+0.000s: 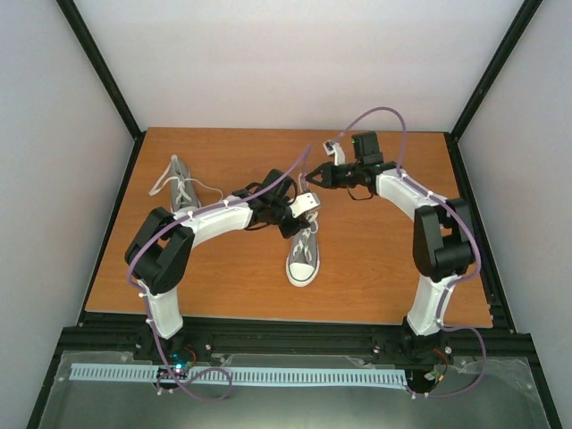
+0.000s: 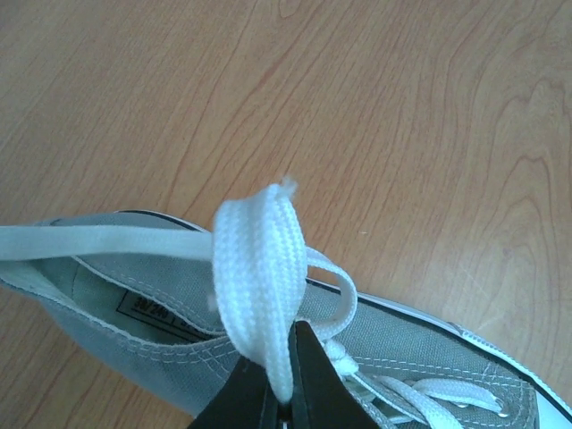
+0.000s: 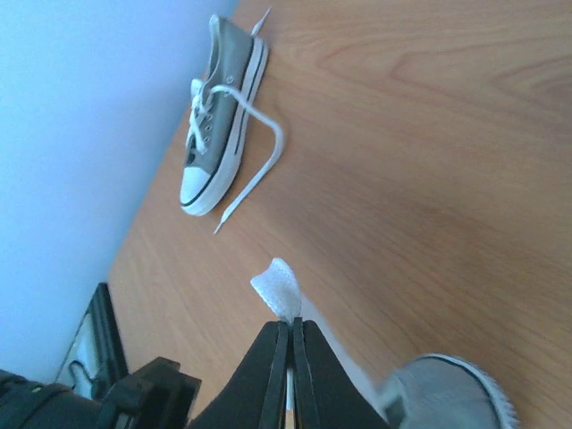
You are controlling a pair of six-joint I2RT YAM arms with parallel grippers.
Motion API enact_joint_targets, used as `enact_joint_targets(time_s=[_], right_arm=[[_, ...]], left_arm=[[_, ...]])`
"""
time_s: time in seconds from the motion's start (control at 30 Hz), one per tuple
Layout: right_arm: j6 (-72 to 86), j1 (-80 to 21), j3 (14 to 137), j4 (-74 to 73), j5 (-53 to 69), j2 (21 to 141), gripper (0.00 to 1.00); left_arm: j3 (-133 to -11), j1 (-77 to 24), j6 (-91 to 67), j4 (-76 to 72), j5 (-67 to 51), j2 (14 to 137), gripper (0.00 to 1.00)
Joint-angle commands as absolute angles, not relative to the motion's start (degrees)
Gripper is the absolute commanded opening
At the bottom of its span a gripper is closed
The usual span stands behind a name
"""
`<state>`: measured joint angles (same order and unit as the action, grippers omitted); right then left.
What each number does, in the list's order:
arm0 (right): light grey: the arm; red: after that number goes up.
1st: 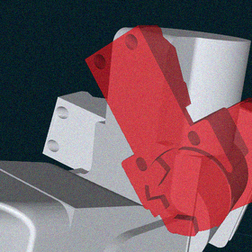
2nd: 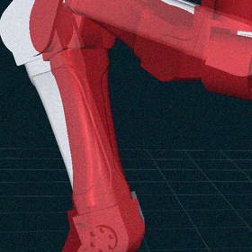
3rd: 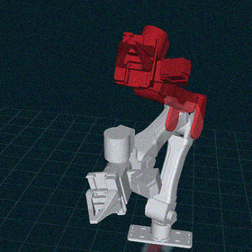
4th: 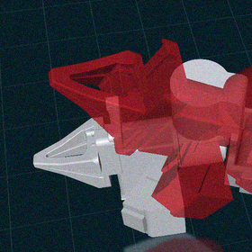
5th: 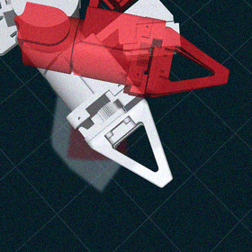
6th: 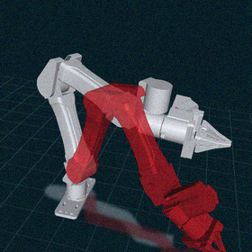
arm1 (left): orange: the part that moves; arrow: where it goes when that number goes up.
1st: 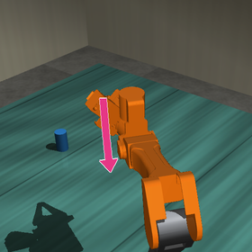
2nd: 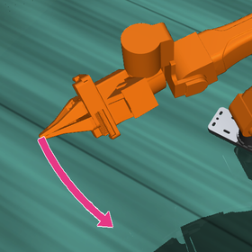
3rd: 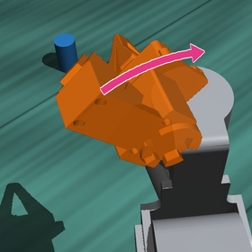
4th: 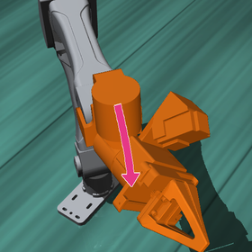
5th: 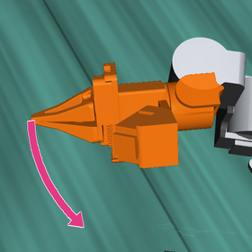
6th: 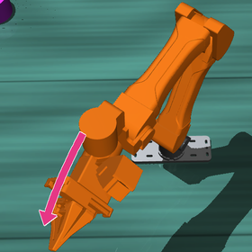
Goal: Tie the shoes
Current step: Wrap the shoelace around the shoelace.
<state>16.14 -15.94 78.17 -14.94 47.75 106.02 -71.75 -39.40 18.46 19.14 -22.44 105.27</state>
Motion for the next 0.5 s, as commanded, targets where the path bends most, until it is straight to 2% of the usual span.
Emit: enact_joint_targets(time_s=[0.0, 0.13, 0.17, 0.3, 0.37, 0.47], right_arm=[[19.87, -19.49, 81.44, -12.92, 54.57, 110.97, 0.03], [20.58, -20.21, 81.65, -12.78, 54.78, 112.41, 0.03], [20.50, -20.19, 81.51, -12.98, 54.36, 112.31, 0.07], [19.12, -20.13, 81.89, -15.66, 51.38, 111.32, 0.35], [18.18, -20.04, 82.51, -18.14, 48.45, 110.43, 0.43], [16.78, -19.76, 83.60, -20.81, 44.27, 108.69, 0.50]], left_arm=[[-73.72, -39.90, 19.39, 19.60, -23.96, 105.00, 0.01], [-73.87, -39.90, 19.27, 19.75, -24.19, 105.04, 0.01], [-73.87, -39.90, 19.25, 19.75, -24.21, 105.05, 0.01], [-74.03, -39.88, 19.12, 19.94, -24.31, 105.16, 0.01], [-74.15, -39.82, 18.88, 20.03, -24.55, 105.27, 0.01], [-74.32, -39.69, 18.41, 20.04, -25.12, 105.42, 0.01]])
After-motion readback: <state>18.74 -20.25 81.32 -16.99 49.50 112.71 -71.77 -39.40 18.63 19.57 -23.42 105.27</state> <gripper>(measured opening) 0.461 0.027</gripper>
